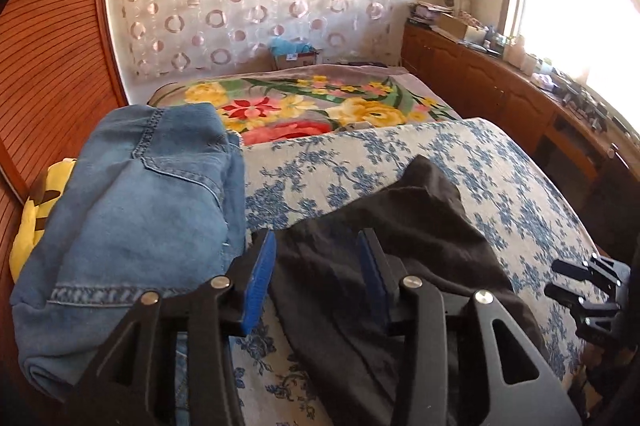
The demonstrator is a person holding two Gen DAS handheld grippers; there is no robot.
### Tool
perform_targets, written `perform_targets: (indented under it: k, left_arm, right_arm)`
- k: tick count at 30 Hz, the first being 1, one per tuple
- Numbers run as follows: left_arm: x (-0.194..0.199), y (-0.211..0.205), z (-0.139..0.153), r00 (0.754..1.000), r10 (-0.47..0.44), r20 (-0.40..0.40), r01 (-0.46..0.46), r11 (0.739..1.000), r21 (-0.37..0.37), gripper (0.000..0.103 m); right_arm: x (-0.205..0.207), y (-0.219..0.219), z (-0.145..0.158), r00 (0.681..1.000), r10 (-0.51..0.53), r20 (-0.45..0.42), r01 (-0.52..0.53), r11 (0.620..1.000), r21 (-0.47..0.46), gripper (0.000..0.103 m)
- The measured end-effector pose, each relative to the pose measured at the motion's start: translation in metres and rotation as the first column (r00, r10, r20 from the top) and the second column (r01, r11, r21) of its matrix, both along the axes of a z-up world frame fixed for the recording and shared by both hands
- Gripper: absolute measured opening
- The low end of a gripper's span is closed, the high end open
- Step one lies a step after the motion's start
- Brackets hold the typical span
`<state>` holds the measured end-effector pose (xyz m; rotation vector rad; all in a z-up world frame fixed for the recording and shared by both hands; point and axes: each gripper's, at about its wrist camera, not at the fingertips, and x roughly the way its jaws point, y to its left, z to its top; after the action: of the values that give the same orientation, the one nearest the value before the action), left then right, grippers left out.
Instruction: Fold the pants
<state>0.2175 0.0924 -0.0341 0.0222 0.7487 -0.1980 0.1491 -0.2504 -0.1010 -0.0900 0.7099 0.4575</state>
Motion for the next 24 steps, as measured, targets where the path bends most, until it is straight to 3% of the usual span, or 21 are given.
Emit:
perform_targets:
  k: [5,24]
  left_arm:
    - [-0.009,-0.003,-0.001,1.000,-0.029,0.011,0.029,0.999,0.017,0.066]
    - [-0.075,-0.030,-0.024,0.996,-0.092,0.015,0.091,0.995,0.037,0.067]
  right_arm:
    - [0.000,0.000,0.000,1.000,-0.001,-0.001,0.001,1.000,0.000,0.039]
    - [0.002,0.001,-0.003,1.000,0.009,-0.005,-0.009,1.000,-0.002,0.039]
